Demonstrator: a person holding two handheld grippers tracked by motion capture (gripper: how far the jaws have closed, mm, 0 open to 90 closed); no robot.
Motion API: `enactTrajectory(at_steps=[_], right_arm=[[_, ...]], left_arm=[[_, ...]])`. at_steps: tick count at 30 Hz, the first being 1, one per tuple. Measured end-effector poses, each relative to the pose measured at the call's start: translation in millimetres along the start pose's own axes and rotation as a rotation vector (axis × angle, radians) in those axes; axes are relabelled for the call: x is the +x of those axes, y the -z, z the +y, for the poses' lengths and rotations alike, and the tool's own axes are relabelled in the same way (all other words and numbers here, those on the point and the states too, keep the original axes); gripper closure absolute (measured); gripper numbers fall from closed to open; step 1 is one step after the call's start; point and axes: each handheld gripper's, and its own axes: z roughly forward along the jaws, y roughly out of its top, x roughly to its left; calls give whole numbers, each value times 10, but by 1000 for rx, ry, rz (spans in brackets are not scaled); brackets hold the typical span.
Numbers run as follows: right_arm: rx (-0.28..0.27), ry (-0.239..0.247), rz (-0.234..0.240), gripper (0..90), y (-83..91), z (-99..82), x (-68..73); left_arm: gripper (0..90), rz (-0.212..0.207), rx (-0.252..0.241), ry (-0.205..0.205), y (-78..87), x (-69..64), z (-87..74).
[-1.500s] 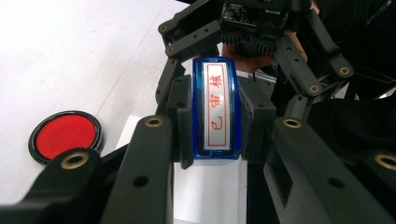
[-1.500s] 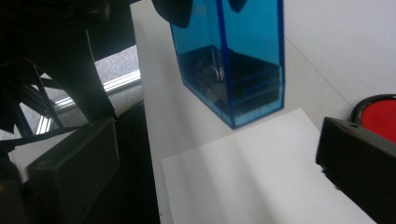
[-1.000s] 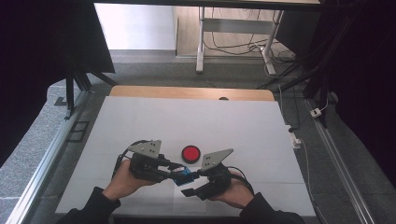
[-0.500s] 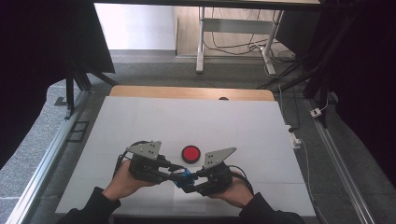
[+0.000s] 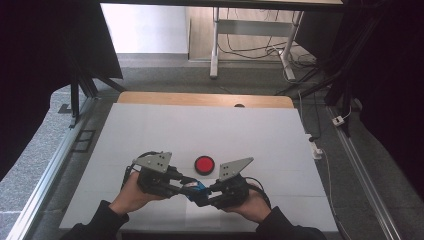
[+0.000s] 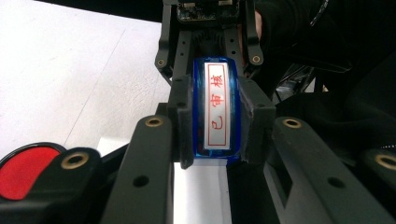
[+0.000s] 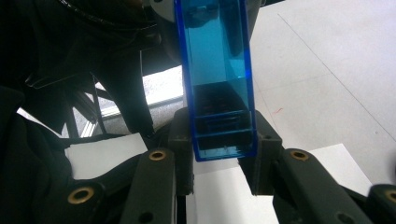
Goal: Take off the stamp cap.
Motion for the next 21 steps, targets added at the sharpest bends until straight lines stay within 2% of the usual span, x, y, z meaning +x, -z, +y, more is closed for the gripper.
enactTrajectory(at_steps=[17,18,19,21], right_arm=[[14,17,13,700,21,21,37],[18,16,13,700,16,19,38],[60,29,-2,700,-7,-5,42],[57,23,2,700,-17,-24,44]], left_arm=[[704,-32,-18,3,5,5,1],[704,-28,-32,7,29,6,2],[704,-23,-65,16,76,14,1],[704,-34,-135,42,196,45,-4]])
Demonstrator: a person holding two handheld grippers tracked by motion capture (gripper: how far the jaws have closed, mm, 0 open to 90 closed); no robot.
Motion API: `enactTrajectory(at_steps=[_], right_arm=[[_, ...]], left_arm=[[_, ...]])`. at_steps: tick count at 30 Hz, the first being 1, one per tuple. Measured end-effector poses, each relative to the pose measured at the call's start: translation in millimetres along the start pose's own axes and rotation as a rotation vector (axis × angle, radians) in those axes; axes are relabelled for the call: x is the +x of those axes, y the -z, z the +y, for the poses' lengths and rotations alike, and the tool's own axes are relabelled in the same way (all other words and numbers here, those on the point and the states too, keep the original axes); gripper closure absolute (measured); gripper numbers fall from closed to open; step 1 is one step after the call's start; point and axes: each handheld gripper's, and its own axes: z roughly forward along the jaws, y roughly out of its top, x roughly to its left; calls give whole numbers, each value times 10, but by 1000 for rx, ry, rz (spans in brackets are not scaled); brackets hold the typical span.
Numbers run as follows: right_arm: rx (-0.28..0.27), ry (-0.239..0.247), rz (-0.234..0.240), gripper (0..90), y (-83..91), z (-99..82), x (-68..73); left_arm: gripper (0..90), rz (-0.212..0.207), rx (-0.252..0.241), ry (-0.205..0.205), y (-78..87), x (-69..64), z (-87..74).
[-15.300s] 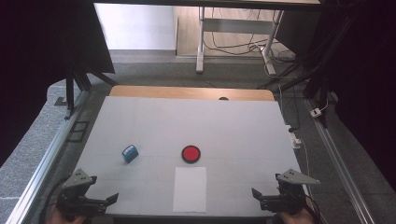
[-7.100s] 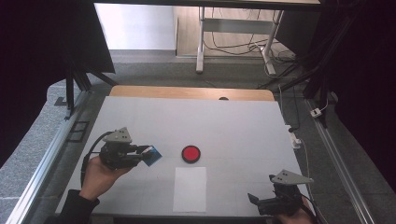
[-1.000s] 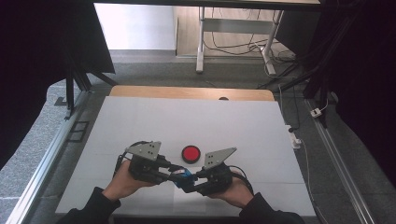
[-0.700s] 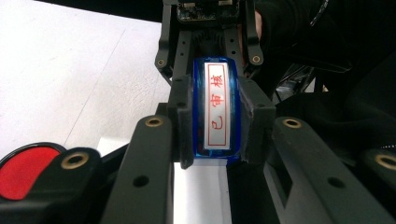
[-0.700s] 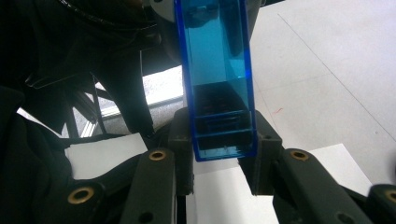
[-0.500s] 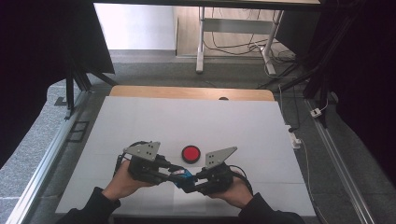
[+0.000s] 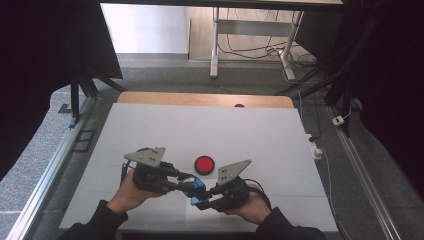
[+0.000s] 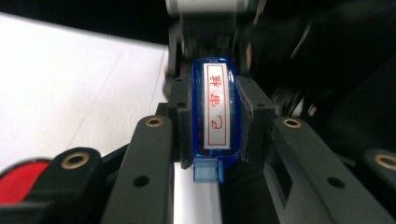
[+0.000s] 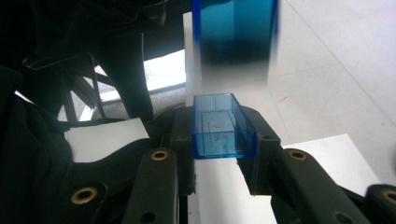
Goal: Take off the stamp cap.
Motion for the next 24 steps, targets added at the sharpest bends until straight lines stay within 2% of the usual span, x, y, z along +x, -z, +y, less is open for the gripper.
enactTrajectory(at_steps=[4,11,24], right_arm=[[11,7,0,699,-21,17,15],[10,14,-30,697,-4,6,6],[2,27,-88,695,70,-11,32]], left_arm=[[704,32,-30,10,138,20,-15],[704,56,23,21,53,20,-32],[703,106,54,31,27,3,-44]])
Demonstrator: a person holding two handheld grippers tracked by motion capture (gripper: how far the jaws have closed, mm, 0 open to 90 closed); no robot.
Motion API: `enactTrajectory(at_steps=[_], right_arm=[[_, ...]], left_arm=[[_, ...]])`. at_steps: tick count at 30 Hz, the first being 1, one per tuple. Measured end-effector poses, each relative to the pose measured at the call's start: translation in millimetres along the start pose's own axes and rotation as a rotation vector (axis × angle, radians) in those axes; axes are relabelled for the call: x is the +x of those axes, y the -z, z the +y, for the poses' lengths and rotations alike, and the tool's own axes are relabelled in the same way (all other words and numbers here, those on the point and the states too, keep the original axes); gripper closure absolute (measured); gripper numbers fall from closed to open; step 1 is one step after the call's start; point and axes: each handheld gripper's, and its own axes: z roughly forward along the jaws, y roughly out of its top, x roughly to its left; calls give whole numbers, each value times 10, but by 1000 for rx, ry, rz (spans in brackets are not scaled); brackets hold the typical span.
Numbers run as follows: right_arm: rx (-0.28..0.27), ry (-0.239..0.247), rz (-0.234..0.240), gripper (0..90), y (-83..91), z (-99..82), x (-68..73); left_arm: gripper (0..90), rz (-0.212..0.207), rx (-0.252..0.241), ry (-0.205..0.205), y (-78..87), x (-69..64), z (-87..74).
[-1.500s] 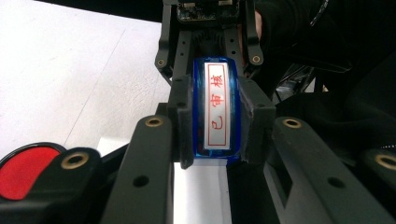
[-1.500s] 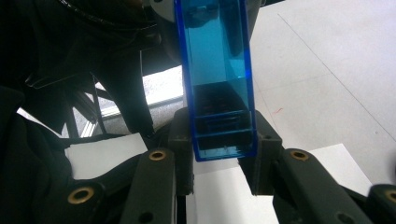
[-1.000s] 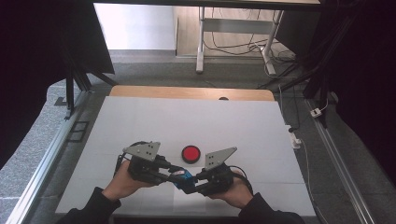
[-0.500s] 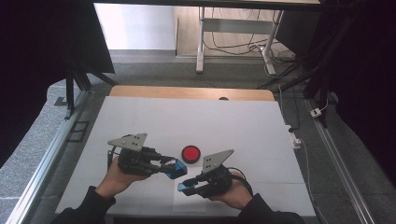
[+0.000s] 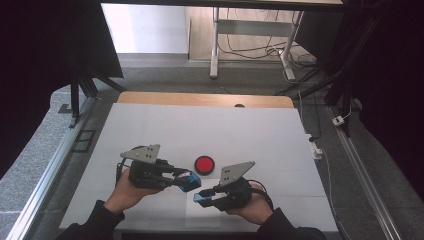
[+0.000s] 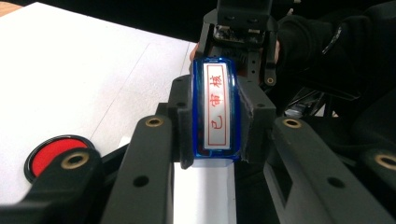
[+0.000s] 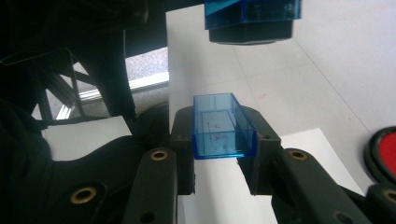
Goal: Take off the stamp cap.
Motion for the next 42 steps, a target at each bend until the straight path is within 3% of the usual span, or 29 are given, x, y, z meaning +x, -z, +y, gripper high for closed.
enactTrajectory(at_steps=[14,21,28,37,42], right_arm=[[10,-11,-83,693,114,-35,15],[6,46,-176,693,247,-77,62],[-10,-14,-245,693,356,-135,56],[-40,-117,-292,692,548,-198,64],[-38,-129,-338,692,663,-244,76]], left_arm=[[702,55,25,14,-13,-24,-18],[702,76,34,23,-20,-41,-27],[701,90,43,32,-31,-46,-33],[701,110,59,32,-50,-55,-37],[701,117,70,37,-68,-56,-37]])
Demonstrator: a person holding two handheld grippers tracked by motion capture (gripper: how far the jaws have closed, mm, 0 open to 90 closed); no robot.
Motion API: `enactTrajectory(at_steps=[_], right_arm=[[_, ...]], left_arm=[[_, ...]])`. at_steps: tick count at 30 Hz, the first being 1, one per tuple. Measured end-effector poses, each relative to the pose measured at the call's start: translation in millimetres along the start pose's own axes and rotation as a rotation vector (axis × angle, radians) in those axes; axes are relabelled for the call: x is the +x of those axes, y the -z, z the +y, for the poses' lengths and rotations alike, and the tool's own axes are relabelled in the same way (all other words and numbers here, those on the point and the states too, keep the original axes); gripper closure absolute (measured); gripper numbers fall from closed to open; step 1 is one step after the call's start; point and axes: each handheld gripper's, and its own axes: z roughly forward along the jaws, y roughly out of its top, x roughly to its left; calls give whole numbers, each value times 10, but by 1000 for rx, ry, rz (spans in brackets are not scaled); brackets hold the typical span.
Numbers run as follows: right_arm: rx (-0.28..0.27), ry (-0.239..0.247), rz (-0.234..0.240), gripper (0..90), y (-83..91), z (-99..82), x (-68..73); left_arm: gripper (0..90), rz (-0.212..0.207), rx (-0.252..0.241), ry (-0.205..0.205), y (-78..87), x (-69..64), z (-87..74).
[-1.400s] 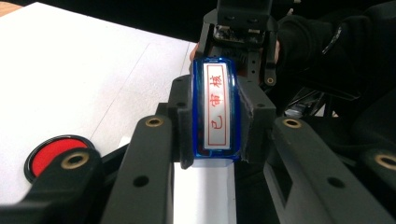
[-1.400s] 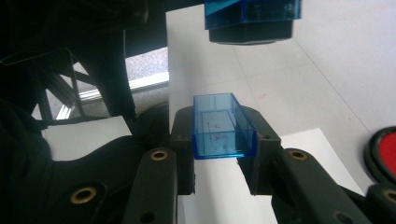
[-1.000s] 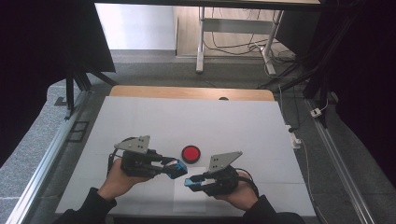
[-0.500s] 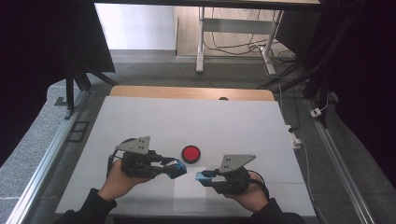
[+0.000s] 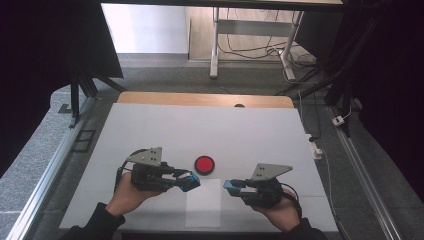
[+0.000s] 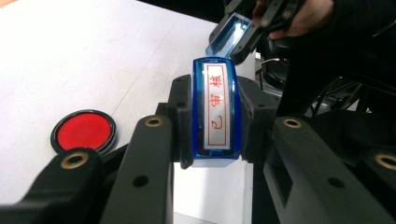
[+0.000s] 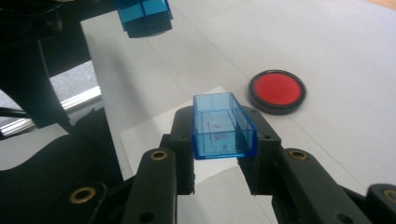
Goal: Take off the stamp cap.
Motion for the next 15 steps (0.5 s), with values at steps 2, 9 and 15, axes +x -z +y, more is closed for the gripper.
enactTrajectory(at_steps=[2,9,15], right_arm=[[-1,-6,-17,692,49,-17,-10],[-11,-31,-64,692,237,-147,-43],[-8,-53,-116,691,385,-268,-62]], left_arm=[[701,4,3,0,-8,0,-2],[701,18,8,2,-9,-3,-7],[701,24,9,1,-12,-6,-11]])
